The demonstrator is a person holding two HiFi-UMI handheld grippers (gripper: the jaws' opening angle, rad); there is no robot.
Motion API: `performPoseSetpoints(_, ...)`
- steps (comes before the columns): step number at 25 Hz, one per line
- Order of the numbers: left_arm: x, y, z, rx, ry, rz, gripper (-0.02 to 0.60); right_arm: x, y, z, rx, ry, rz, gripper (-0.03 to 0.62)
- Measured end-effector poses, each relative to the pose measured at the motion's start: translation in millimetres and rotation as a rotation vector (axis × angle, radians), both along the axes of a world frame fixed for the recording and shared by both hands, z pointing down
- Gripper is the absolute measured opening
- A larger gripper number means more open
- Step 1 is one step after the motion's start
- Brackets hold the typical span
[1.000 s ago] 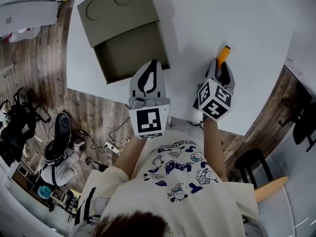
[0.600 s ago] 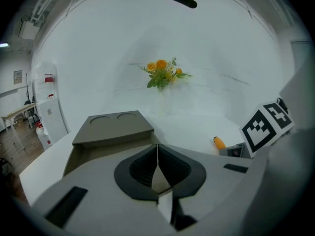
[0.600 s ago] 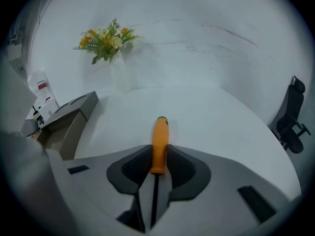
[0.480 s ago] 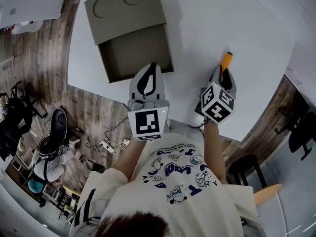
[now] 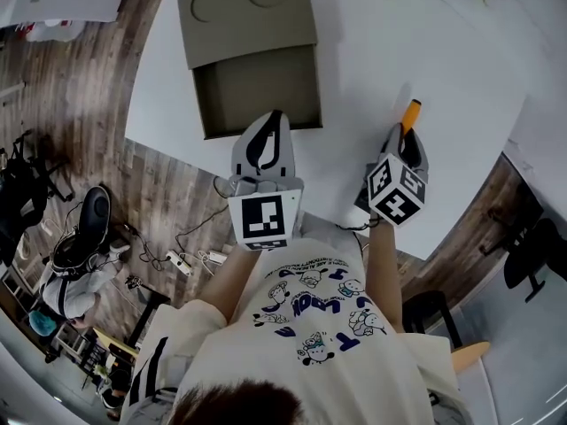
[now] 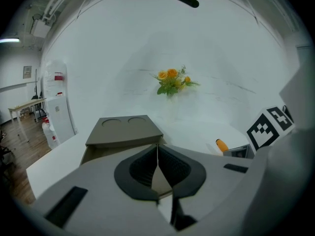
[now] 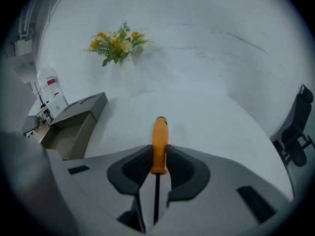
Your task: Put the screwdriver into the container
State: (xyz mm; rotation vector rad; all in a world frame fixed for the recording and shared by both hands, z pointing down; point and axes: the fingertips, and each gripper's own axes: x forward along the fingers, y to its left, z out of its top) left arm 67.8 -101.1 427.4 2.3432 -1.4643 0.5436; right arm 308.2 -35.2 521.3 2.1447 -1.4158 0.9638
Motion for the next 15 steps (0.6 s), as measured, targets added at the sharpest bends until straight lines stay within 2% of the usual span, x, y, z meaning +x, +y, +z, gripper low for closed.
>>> performPoseSetpoints(15, -48.8, 0.3, -22.9, 0.056, 0.032, -0.104, 0.020, -84.0, -33.8, -64.0, 0.174, 0.149, -0.305, 0.102)
